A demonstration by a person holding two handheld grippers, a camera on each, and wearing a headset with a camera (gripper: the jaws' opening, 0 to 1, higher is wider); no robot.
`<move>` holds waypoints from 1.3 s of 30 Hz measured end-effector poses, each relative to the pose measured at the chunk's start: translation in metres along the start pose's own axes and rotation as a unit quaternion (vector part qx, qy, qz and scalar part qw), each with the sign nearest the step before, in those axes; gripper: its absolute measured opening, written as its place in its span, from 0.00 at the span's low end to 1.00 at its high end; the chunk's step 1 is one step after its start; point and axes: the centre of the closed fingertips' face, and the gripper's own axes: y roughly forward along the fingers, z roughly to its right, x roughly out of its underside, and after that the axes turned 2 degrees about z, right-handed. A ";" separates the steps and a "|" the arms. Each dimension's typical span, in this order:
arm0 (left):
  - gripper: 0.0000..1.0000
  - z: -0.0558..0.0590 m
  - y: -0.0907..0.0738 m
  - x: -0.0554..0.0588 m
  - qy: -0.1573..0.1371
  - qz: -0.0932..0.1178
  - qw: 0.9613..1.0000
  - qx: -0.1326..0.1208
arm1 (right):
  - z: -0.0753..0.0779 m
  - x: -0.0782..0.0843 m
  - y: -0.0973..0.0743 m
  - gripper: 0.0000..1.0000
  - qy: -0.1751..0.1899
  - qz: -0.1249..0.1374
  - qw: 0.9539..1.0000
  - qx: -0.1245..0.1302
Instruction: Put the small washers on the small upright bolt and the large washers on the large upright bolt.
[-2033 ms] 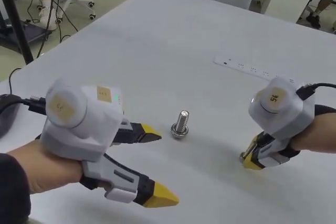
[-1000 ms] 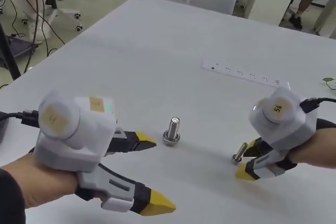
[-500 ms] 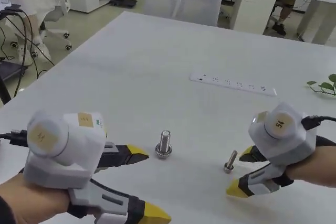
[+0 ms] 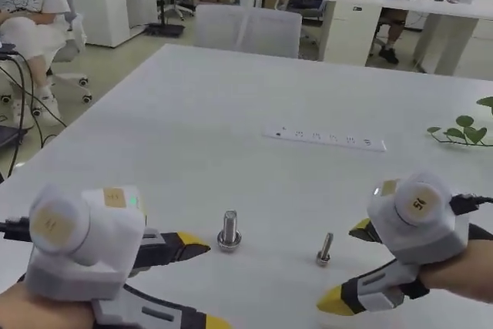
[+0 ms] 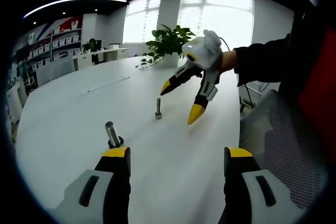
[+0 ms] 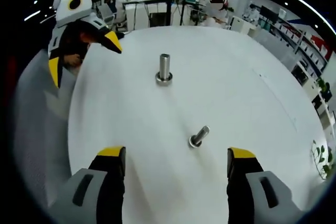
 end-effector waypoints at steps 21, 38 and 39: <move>0.75 0.015 -0.008 -0.010 0.011 0.009 1.000 -0.002 | -0.044 -0.016 -0.059 0.89 0.041 0.103 0.993 0.046; 0.79 0.022 -0.012 -0.007 -0.012 0.023 1.000 -0.003 | -0.069 -0.004 -0.065 0.97 0.099 0.175 0.978 0.057; 0.79 0.022 -0.012 -0.006 -0.014 0.023 1.000 -0.003 | -0.069 -0.003 -0.063 0.97 0.100 0.174 0.978 0.058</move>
